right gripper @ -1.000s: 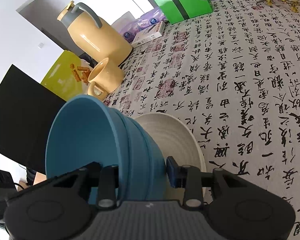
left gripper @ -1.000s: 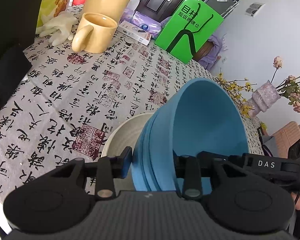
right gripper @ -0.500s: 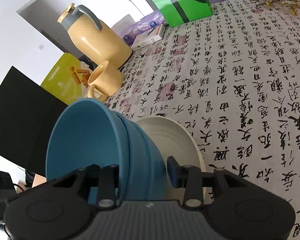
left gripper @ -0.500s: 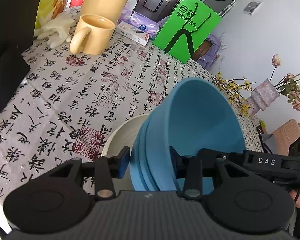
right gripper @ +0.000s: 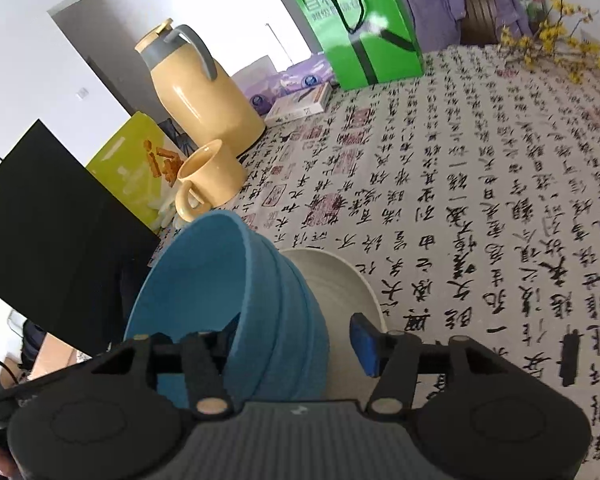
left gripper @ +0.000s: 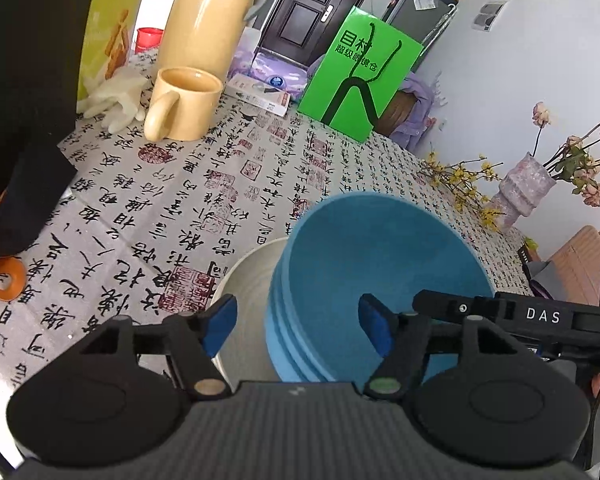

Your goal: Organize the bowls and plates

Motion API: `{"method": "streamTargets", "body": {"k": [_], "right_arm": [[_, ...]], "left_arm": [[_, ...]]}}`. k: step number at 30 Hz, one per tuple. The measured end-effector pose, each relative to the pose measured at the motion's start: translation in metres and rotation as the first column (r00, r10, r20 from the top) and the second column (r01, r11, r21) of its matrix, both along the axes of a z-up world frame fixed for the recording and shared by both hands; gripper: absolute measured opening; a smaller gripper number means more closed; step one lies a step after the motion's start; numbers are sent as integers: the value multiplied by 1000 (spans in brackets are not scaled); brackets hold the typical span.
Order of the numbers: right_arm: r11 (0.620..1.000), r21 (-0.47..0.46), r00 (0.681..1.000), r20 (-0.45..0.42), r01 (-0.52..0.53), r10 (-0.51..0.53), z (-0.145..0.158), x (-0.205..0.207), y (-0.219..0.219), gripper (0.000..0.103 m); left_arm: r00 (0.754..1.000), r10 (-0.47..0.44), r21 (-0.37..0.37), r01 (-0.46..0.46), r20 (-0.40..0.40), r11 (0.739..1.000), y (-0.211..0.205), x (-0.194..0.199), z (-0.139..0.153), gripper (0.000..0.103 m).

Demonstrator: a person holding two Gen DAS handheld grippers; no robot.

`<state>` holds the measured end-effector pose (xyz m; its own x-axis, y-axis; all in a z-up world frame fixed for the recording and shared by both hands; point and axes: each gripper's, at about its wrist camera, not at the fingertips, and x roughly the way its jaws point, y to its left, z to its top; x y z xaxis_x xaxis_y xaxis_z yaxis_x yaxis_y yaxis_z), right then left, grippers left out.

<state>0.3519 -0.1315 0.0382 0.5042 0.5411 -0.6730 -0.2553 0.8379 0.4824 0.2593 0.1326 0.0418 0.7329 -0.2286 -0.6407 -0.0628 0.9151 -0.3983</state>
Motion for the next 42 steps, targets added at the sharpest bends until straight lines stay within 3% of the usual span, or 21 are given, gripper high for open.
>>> {"method": "streamTargets", "body": {"k": [7, 20, 24, 34, 42], "right_arm": [[998, -43, 993, 106, 46, -41, 16, -30, -11, 70], [994, -46, 965, 248, 99, -85, 32, -87, -33, 73], [990, -61, 941, 323, 127, -101, 35, -120, -44, 80], [976, -68, 899, 406, 206, -161, 23, -192, -73, 83], [956, -87, 865, 454, 281, -213, 11, -234, -94, 84]], "left_arm": [[999, 26, 51, -28, 30, 998, -4, -23, 5, 77], [991, 48, 164, -67, 121, 984, -30, -69, 18, 86], [971, 52, 222, -105, 232, 969, -44, -100, 23, 97], [941, 34, 292, -138, 337, 946, -74, -152, 24, 99], [912, -42, 357, -116, 407, 927, -101, -192, 14, 102]]}}
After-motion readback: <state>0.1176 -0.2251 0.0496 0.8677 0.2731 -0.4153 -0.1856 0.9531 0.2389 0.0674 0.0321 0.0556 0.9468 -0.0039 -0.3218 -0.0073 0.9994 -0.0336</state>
